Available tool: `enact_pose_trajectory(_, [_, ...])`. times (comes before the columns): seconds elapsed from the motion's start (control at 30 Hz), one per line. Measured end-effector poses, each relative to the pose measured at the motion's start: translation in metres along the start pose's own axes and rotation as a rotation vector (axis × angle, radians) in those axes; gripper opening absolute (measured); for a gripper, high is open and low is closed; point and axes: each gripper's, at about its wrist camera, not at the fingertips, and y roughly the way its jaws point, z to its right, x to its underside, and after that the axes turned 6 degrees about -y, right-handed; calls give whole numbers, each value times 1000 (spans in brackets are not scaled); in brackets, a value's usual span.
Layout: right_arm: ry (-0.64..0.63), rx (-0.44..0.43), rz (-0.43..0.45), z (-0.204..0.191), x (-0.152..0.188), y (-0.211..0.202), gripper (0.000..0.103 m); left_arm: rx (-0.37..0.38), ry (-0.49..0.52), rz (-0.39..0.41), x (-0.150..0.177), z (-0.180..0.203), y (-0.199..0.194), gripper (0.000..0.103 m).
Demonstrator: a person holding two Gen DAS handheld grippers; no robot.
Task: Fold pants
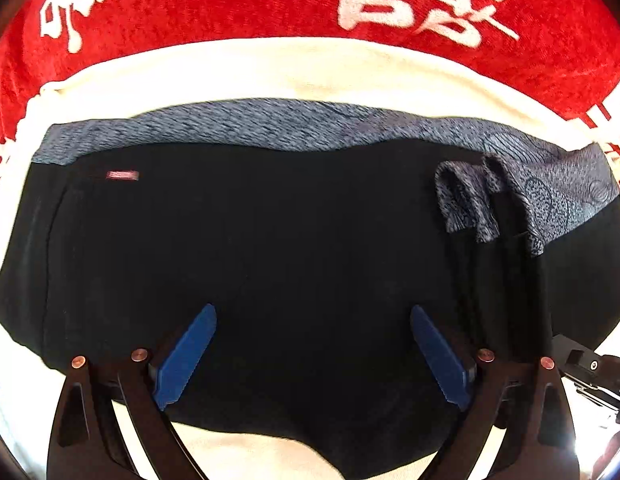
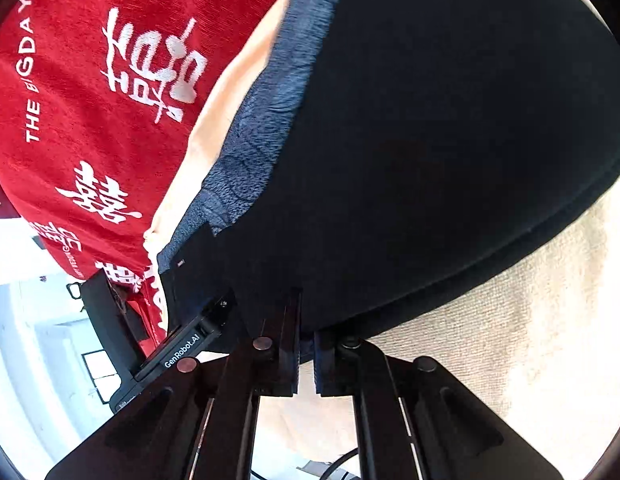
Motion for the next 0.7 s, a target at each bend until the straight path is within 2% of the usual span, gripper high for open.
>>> enact_pose_trajectory(0.07, [-46, 24, -19, -6, 1, -4, 9, -1, 0, 19, -3, -4, -10, 98])
enact_pose_trajectory(0.2, [-105, 40, -39, -20, 1, -26, 31, 28, 9, 52, -13, 5, -36, 98])
enact_pose_trajectory(0.27, [-158, 73, 25, -26, 2, -50, 32, 52, 32, 72, -19, 16, -50, 98])
enact_pose_trajectory(0.37, [-234, 197, 167, -24, -15, -92, 32, 86, 94, 88, -21, 41, -63, 98])
enact_pose_trajectory(0.4, [-228, 254, 202, -17, -27, -104, 32, 98, 113, 91, -21, 57, -68, 98])
enact_pose_trajectory(0.47, [-200, 288, 231, 4, -51, -118, 32, 114, 137, 104, -23, 81, -73, 98])
enact_pose_trajectory(0.57, [-184, 335, 202, 34, -87, -119, 32, 142, 144, 111, -27, 114, -72, 98])
enact_pose_trajectory(0.63, [-174, 302, 131, 54, -104, -109, 31, 155, 163, 100, -27, 132, -63, 98])
enact_pose_trajectory(0.7, [-155, 282, 99, 62, -106, -102, 30, 110, 194, 83, -26, 148, -47, 98])
